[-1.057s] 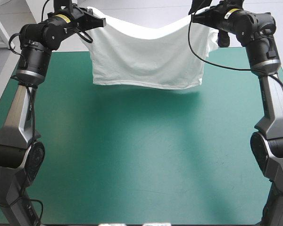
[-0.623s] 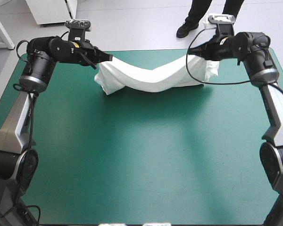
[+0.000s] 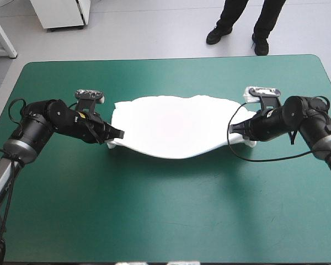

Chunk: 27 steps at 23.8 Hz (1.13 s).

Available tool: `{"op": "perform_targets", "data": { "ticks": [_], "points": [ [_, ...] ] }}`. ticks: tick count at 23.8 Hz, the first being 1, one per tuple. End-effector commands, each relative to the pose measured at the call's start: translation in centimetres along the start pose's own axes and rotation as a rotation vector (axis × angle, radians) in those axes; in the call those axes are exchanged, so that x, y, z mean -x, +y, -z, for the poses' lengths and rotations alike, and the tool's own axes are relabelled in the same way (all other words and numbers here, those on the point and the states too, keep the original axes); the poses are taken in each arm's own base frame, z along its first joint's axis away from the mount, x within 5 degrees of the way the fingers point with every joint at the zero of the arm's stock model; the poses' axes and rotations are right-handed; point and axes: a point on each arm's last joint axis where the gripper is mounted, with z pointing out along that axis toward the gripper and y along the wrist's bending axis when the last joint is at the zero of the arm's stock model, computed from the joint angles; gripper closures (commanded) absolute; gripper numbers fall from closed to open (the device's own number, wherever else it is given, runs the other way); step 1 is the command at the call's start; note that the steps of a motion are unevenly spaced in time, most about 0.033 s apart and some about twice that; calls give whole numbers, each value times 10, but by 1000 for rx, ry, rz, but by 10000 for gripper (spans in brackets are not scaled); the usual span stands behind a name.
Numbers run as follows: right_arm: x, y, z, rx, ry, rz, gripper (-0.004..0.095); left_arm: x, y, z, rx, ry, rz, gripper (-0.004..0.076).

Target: Fold the cloth

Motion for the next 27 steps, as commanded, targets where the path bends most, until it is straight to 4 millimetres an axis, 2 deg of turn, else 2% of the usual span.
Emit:
{"op": "perform_targets", "data": {
  "ticks": [1,4,6,10,14,17,21,23,24,27],
  "points": [
    [-18,0,3,15,19,-12,921,-12,-5,5,-42,-27,8,734],
    [-42,-4,-15,26,137,-22,921,-35,-10,-17,-54,82,-6,734],
    [-52,-5,-20,39,188,-10,921,-48,-13,-26,-64,142,-11,734],
    [-55,-6,-21,35,207,1,910,-64,-12,-35,-63,225,0,733],
    [-56,-6,-20,39,227,8,792,-71,-8,-37,-32,270,-17,713],
    [-57,-5,-20,41,239,8,681,-72,-8,-37,-37,283,-23,621],
    [-58,-5,-20,43,245,7,499,-75,-9,-36,-45,317,-21,429],
    [-58,-4,-16,44,233,10,427,-77,-10,-34,-50,345,-23,362],
    [-58,-3,-10,43,215,16,413,-80,-10,-31,-46,364,-31,333],
    [-56,-2,7,16,162,43,412,-81,-10,-15,-11,380,-68,319]
  ]
}}
